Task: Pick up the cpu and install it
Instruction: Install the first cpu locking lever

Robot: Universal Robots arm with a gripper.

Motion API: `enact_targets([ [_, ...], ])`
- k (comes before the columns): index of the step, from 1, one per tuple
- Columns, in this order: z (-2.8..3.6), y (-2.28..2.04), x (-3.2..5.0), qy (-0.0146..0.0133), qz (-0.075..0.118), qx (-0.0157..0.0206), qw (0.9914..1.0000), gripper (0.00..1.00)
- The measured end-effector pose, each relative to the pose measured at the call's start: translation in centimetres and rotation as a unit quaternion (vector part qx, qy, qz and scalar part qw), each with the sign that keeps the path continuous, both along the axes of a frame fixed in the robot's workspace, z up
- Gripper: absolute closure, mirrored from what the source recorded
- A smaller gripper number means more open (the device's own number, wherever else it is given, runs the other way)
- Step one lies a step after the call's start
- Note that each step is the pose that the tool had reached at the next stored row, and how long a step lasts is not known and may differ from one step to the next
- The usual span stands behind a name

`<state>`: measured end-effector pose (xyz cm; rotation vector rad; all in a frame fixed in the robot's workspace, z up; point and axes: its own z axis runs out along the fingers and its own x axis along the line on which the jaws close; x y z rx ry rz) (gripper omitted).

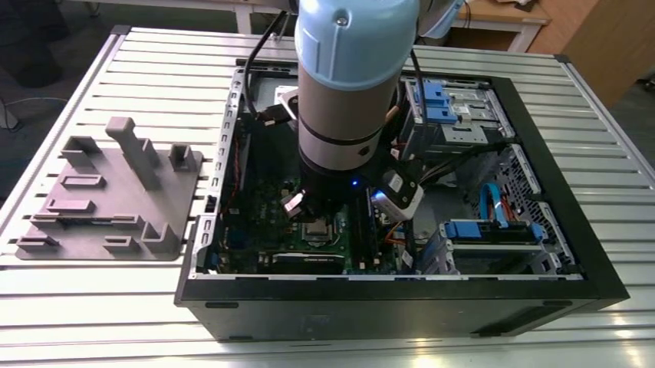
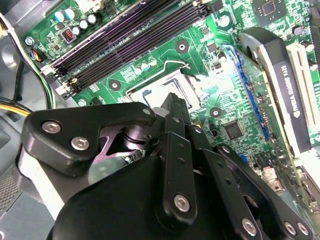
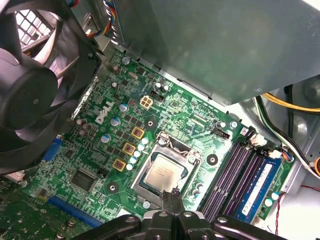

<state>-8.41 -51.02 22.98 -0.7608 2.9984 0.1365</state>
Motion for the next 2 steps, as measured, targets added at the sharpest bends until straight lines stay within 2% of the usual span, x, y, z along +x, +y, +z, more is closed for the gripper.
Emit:
enact_targets([
  [2, 0.0, 0.0, 0.0, 0.0, 0.0, 0.0, 1.0, 0.89],
])
